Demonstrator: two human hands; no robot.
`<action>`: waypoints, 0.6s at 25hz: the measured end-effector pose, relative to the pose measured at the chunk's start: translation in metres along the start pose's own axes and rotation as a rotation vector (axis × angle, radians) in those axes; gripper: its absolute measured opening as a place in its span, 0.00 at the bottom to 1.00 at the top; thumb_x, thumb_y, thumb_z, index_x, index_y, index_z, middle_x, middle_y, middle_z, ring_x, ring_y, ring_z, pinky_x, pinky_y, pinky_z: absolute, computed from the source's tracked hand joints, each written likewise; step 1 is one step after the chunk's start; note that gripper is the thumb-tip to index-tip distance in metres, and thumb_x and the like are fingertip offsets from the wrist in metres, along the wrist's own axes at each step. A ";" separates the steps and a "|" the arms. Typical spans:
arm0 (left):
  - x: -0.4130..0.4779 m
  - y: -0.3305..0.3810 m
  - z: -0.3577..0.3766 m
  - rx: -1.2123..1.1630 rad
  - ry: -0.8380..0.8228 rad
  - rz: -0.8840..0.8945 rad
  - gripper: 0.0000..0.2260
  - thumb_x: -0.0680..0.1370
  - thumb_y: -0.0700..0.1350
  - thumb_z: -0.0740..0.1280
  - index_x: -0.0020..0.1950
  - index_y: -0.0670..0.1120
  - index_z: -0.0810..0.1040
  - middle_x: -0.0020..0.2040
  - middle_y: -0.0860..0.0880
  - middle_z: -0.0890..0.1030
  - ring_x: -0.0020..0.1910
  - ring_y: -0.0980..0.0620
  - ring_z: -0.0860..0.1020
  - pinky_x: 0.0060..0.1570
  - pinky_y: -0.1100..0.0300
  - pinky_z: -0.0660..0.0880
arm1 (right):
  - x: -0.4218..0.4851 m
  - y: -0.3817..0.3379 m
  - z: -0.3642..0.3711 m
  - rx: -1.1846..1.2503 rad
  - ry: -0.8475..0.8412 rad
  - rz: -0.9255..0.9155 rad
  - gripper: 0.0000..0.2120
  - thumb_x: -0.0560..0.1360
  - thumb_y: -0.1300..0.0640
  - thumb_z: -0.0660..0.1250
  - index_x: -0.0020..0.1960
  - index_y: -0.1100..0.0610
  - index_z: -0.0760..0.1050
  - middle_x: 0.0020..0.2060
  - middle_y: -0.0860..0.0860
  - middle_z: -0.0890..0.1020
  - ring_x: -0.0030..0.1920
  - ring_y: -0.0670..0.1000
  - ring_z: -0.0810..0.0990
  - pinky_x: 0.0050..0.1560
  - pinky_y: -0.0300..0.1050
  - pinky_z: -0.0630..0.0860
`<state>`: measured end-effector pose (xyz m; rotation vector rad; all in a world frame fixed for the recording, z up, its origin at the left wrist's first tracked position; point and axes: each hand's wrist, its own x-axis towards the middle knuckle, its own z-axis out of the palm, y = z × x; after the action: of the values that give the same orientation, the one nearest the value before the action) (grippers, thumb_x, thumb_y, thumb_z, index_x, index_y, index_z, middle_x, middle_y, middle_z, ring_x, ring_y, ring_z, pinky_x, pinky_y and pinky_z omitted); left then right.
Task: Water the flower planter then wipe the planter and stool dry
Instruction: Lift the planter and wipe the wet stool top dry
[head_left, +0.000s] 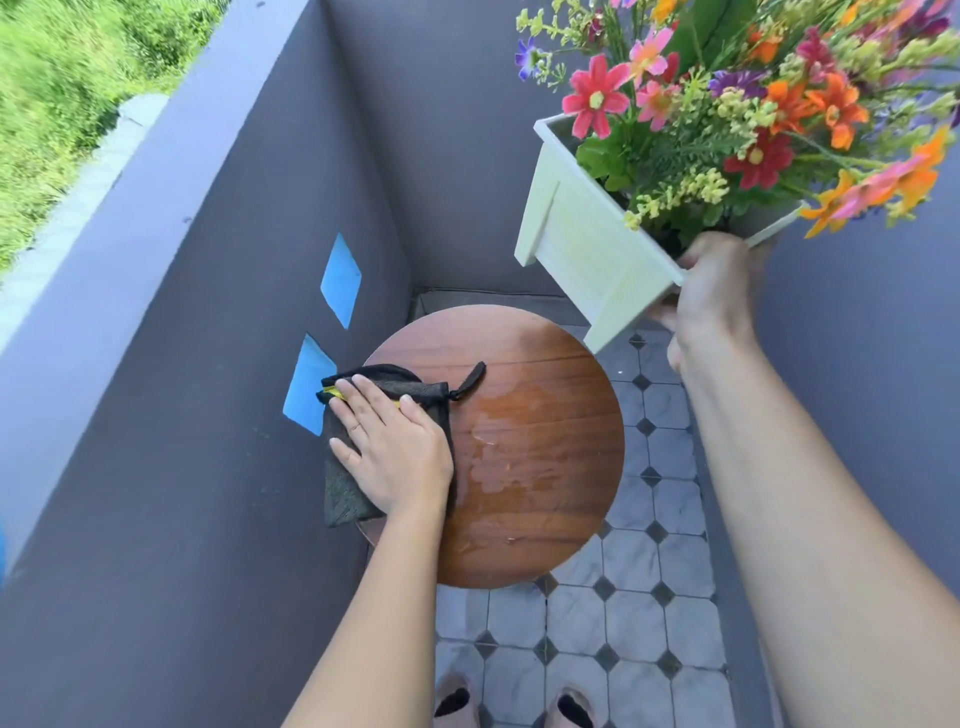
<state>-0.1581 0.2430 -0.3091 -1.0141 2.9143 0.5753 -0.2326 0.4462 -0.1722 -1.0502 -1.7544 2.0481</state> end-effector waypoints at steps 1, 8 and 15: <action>-0.009 -0.004 0.001 0.002 0.004 0.004 0.26 0.82 0.50 0.46 0.78 0.42 0.46 0.79 0.45 0.49 0.78 0.48 0.48 0.72 0.43 0.49 | 0.000 0.000 -0.002 0.011 -0.005 -0.001 0.11 0.58 0.60 0.56 0.40 0.59 0.61 0.39 0.53 0.70 0.36 0.53 0.68 0.38 0.50 0.69; -0.086 -0.024 0.002 -0.006 -0.080 0.075 0.29 0.78 0.52 0.43 0.76 0.40 0.57 0.76 0.42 0.60 0.75 0.43 0.60 0.68 0.38 0.60 | 0.002 -0.001 -0.016 -0.002 -0.013 -0.002 0.17 0.56 0.57 0.56 0.44 0.53 0.63 0.38 0.54 0.74 0.34 0.53 0.72 0.34 0.52 0.75; -0.151 -0.014 0.012 -0.001 -0.216 0.233 0.29 0.82 0.55 0.39 0.74 0.40 0.62 0.74 0.42 0.65 0.73 0.45 0.63 0.66 0.42 0.61 | -0.010 -0.003 -0.028 0.049 -0.001 -0.071 0.13 0.61 0.60 0.56 0.45 0.51 0.64 0.41 0.53 0.74 0.36 0.54 0.73 0.40 0.54 0.79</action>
<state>-0.0317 0.3275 -0.3067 -0.5736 2.8533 0.6475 -0.2084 0.4624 -0.1659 -0.9590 -1.7076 2.0388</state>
